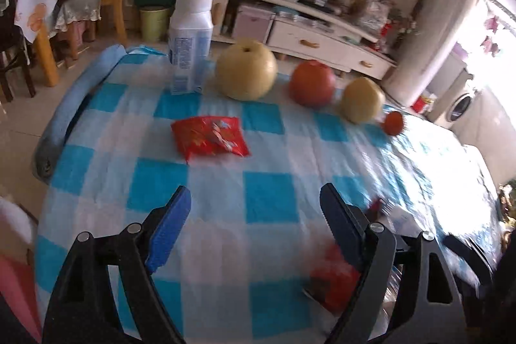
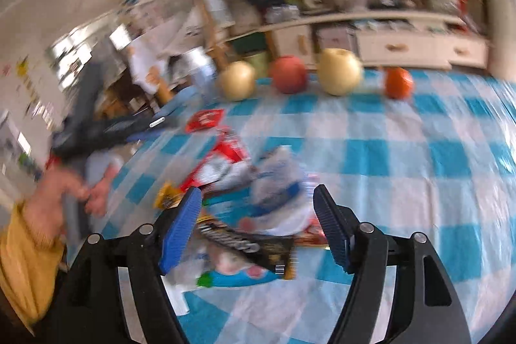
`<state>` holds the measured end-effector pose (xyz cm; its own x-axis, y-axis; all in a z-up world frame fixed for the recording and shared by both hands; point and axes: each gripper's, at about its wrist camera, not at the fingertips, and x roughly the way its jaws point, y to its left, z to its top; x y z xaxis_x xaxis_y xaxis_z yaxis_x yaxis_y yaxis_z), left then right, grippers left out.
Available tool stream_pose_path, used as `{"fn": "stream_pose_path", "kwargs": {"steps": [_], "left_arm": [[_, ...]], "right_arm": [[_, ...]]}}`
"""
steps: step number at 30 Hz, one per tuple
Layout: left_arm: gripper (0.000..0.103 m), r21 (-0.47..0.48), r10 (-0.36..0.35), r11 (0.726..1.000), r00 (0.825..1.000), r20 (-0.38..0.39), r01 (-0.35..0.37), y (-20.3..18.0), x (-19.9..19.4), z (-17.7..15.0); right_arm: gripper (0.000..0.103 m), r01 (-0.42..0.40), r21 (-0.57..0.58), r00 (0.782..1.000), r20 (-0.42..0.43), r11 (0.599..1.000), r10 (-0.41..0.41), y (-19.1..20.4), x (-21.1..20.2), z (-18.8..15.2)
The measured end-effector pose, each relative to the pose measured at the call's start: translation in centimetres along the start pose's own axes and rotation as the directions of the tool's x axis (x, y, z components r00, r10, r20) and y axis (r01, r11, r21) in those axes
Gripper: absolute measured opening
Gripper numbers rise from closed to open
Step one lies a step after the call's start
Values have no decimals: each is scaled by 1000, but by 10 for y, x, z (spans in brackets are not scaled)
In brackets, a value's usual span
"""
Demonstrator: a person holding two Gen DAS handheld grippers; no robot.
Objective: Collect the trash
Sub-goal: 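Grasp the red square snack packet with the left tool while the right grasps the COFFEEMIX stick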
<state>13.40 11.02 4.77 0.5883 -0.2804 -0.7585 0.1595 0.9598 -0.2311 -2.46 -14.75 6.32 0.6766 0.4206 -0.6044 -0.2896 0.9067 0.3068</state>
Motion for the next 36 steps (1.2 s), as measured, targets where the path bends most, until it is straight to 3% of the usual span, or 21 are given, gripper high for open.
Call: {"fn": "stream_pose_path", "kwargs": {"steps": [8,16,26,36], "left_arm": [[83,-103,128,986,991,-44,-132,13,50,35],[82,-52,245,966,962,-117,-253,17,88,45],[60,11,264,964,961,-81,-264,12,84,37],[55,31,205,978,977,-51,-204,6,53,15]], "right_arm": [[72,-40,-214,998,-63,976,27,40,23,-12],[72,-29,-339,995,-99,940,-5,51,44,-20],[71,16,-433,992,-106,901,-68,59,66,-28],[43,24,-414,988,-131,910,-86,47,71,-23]]}}
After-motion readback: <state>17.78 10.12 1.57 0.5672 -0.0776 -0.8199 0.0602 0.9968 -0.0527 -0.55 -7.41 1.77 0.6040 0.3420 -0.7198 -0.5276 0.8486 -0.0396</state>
